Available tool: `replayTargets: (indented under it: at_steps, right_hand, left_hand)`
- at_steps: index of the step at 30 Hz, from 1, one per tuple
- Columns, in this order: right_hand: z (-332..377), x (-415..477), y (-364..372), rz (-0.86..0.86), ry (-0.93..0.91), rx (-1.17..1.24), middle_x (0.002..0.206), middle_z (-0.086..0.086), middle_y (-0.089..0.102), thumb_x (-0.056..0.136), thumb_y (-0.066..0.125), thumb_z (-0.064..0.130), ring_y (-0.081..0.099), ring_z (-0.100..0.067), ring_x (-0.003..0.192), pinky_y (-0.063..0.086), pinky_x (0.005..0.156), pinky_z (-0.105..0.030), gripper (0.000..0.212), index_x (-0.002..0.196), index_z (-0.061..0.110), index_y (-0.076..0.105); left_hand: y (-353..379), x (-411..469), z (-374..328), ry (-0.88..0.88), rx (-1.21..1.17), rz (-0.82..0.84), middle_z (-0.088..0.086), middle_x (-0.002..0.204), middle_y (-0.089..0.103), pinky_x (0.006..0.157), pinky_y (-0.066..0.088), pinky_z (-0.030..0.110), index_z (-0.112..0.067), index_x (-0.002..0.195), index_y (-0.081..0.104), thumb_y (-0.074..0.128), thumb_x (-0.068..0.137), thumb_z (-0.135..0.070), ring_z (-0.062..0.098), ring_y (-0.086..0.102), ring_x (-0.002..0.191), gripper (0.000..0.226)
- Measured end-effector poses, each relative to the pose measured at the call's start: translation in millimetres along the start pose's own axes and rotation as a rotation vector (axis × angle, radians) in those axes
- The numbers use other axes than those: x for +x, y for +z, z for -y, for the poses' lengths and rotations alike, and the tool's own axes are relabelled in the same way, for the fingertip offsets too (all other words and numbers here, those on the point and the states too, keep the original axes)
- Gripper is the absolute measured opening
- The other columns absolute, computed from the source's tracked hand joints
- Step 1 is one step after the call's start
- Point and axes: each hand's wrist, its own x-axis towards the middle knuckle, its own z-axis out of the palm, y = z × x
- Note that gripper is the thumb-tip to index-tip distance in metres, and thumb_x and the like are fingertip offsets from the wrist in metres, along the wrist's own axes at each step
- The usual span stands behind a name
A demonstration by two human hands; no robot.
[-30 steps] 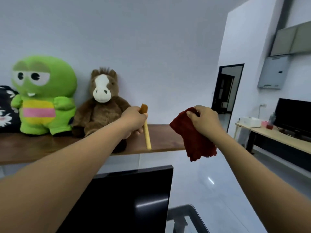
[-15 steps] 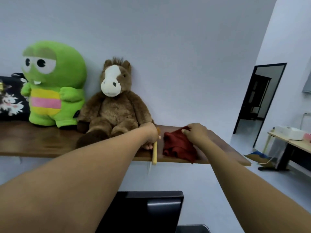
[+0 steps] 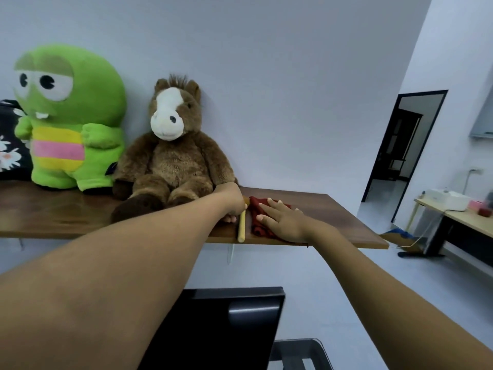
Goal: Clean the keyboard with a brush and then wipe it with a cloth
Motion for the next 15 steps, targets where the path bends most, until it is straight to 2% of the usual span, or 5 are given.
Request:
replayTargets:
  at_steps: [3,6,9,13,15]
  right_hand:
    - [2,-6,-5,-0.068,-0.028,0.027,0.164,0.001,-0.002,0.104,0.021,0.048,-0.003,-0.020,0.151,0.001,0.120,-0.049,0.058,0.156,0.025,0.009]
    - [8,-10,-2,-0.065,-0.031,0.089,0.164,-0.004,-0.002,0.104,0.021,0.047,-0.003,-0.022,0.151,0.004,0.122,-0.047,0.059,0.156,0.021,0.009]
    - [9,-8,4,-0.011,-0.005,-0.010,0.164,-0.008,-0.004,0.104,0.020,0.049,-0.005,-0.022,0.151,0.004,0.120,-0.047,0.061,0.156,0.020,0.006]
    - [6,-8,2,0.019,-0.006,0.017,0.164,-0.005,-0.002,0.104,0.020,0.049,-0.005,-0.020,0.151,0.004,0.120,-0.044,0.061,0.156,0.020,0.007]
    - [11,-16,-3,-0.055,-0.025,0.111,0.164,-0.005,0.003,0.104,0.023,0.047,0.000,-0.020,0.151,0.006,0.120,-0.041,0.061,0.155,0.016,0.012]
  left_hand:
    - [-8,-7,-3,0.136,0.122,-0.038,0.016,0.119,0.062,0.092,0.053,0.037,-0.005,0.127,0.055,0.047,0.099,-0.026,0.030,0.063,0.105,0.036]
    - [-12,-18,-3,0.227,0.294,0.101,0.011,0.158,0.021,0.115,0.017,0.036,-0.012,0.149,0.030,0.033,0.104,-0.035,0.027,0.020,0.144,0.050]
    - [-6,-19,4,0.246,0.548,0.236,0.012,0.161,0.001,0.118,0.006,0.043,-0.010,0.153,0.010,0.017,0.106,-0.035,0.030,0.001,0.147,0.053]
    - [1,-19,3,0.250,0.541,0.225,0.013,0.160,-0.002,0.117,0.006,0.047,-0.010,0.152,0.008,0.013,0.106,-0.030,0.033,-0.003,0.147,0.050]
    - [2,-15,6,0.266,0.507,0.180,0.011,0.161,-0.004,0.118,0.007,0.050,-0.013,0.153,0.005,0.014,0.106,-0.035,0.032,-0.005,0.147,0.053]
